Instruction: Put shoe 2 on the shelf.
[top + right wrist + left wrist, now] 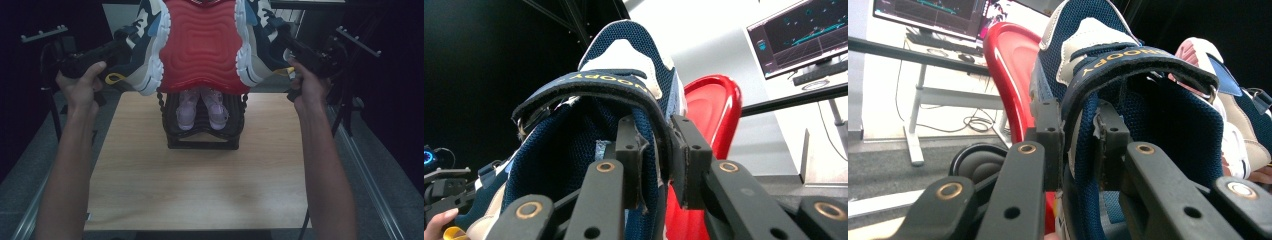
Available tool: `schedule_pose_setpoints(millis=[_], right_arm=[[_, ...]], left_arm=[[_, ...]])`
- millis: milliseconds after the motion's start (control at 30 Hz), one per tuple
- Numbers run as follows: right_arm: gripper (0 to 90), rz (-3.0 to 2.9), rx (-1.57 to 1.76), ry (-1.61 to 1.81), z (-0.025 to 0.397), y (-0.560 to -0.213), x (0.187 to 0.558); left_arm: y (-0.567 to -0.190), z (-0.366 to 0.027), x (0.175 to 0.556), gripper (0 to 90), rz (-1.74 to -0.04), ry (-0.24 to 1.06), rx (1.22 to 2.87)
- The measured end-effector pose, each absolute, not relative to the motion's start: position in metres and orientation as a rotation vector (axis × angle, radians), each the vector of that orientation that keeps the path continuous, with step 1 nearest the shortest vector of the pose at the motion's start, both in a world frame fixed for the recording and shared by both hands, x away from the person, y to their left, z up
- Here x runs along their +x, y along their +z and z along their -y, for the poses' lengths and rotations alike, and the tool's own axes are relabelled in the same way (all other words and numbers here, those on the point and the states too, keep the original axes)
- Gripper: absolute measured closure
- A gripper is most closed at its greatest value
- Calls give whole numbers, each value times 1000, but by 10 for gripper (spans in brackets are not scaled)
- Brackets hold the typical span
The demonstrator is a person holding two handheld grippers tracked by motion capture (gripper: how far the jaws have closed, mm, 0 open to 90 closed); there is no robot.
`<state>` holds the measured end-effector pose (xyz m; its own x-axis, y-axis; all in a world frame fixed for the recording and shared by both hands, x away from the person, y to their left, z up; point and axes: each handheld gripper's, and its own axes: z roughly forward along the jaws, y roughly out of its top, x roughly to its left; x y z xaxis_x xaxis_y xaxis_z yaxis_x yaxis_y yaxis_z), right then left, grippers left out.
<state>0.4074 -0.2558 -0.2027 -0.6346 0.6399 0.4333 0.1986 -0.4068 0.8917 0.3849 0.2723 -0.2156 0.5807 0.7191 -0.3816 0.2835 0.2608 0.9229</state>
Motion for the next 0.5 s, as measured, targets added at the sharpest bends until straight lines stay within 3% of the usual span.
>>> schedule_pose_setpoints(millis=[500], right_arm=[[757, -1552, 1170, 2106, 226, -197, 426]], left_arm=[[-196, -253, 397, 770, -971, 429, 1334]])
